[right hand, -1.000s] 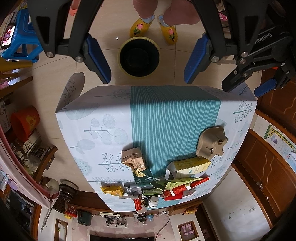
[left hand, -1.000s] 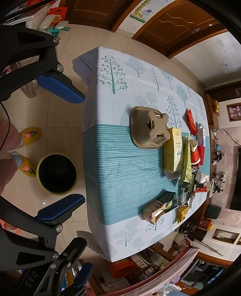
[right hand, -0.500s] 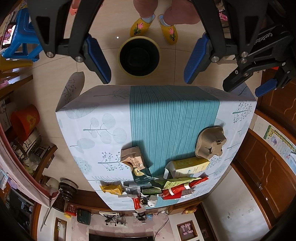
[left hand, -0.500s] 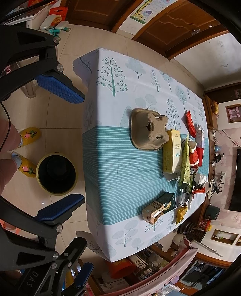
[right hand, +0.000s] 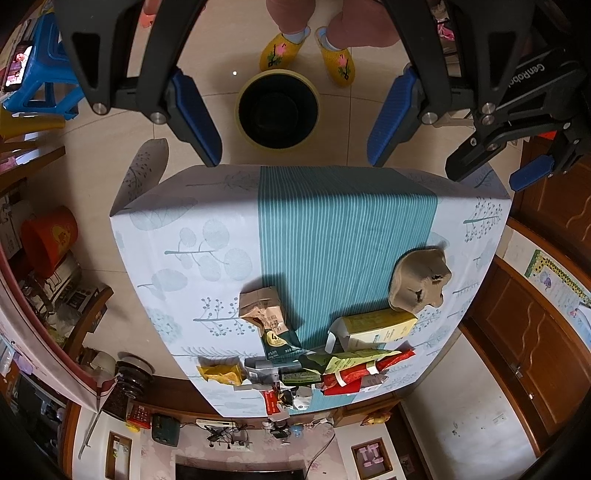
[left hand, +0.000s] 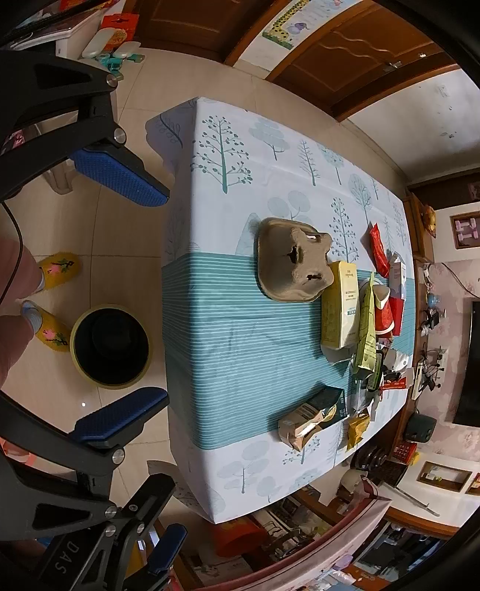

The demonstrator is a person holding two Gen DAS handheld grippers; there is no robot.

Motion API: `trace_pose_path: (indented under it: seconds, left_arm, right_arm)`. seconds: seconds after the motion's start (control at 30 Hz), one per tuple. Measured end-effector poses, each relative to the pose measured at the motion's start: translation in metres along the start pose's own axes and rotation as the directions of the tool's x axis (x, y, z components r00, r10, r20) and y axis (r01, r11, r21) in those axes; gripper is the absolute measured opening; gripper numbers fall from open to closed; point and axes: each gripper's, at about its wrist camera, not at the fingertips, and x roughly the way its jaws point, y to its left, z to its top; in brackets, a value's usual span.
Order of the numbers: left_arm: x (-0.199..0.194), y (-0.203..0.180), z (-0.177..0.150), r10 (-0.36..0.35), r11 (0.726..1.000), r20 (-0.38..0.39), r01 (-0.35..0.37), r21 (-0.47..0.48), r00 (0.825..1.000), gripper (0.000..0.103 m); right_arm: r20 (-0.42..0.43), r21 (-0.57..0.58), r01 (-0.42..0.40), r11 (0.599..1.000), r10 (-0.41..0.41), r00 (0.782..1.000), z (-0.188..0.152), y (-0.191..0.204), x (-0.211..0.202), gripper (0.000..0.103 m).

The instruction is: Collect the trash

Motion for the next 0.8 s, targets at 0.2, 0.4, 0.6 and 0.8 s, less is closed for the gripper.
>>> trace_pose_path:
  seconds: [0.2,0.4,0.6,0.8]
  left_arm:
    - [-0.006,-0.001,0.009,0.005,1.0,0.022,-0.005,-0.009,1.0,0.097]
    - [-0.019,0.0,0.025,0.019,1.0,0.054,-0.018,-0.021,0.998,0.097]
    - [-0.036,0.012,0.041,0.055,0.997,0.107,-0.048,-0.067,0.993,0.097]
    - [-0.03,0.039,0.063,0.079,0.989,0.103,-0.065,-0.132,0.992,0.097]
  right_arm:
    - [0.01,-0.003,-0.006,1.0,0.006,1.0,0.008,0.0,0.001,0.081]
    - [0.048,-0.016,-0.022,1.0,0.023,0.999,0.025,0.001,-0.007,0.081]
    - [0.093,-0.037,-0.054,0.998,0.057,0.994,0.044,0.005,-0.016,0.081]
    - [0.115,-0.031,-0.071,0.997,0.074,0.991,0.065,0.009,-0.011,0.081]
